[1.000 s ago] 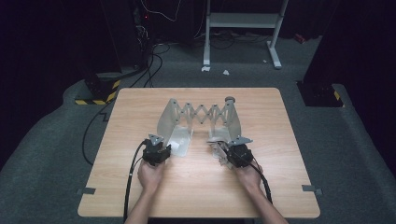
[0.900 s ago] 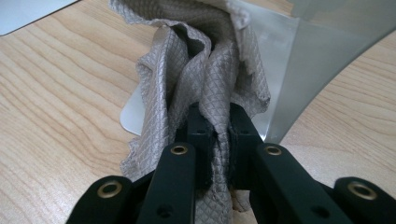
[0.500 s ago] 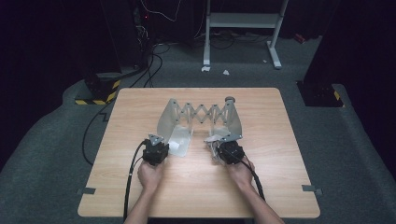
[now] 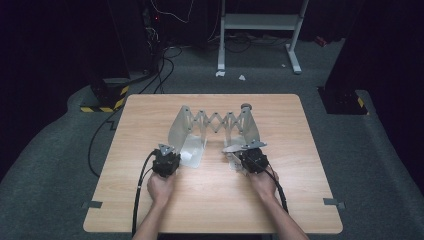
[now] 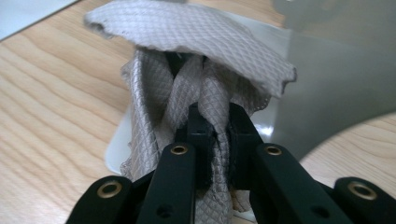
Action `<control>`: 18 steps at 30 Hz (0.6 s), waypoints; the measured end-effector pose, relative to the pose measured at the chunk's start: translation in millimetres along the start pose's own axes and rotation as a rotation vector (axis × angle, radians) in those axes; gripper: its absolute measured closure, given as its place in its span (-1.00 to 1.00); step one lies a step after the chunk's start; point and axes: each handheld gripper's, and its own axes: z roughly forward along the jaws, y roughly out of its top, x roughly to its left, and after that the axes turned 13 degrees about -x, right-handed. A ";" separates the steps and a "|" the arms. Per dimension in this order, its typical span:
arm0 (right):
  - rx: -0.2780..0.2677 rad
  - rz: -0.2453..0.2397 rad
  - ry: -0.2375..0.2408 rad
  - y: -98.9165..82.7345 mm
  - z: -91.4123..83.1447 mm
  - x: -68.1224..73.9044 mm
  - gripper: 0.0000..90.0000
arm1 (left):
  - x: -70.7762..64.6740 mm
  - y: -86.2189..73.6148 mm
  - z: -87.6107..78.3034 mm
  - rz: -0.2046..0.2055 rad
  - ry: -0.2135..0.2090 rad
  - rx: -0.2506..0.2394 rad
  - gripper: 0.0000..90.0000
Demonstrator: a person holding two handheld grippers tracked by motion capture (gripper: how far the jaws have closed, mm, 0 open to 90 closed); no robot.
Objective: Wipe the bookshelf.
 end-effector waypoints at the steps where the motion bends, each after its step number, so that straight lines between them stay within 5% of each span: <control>1: 0.002 0.002 -0.005 -0.4 -0.5 -1.6 0.84 | 0.1 -0.1 -0.3 -0.002 -0.002 0.000 0.82; 18: 0.009 0.003 -0.046 15.6 13.9 3.1 0.84 | -0.6 -0.5 -0.9 -0.001 -0.002 -0.001 0.86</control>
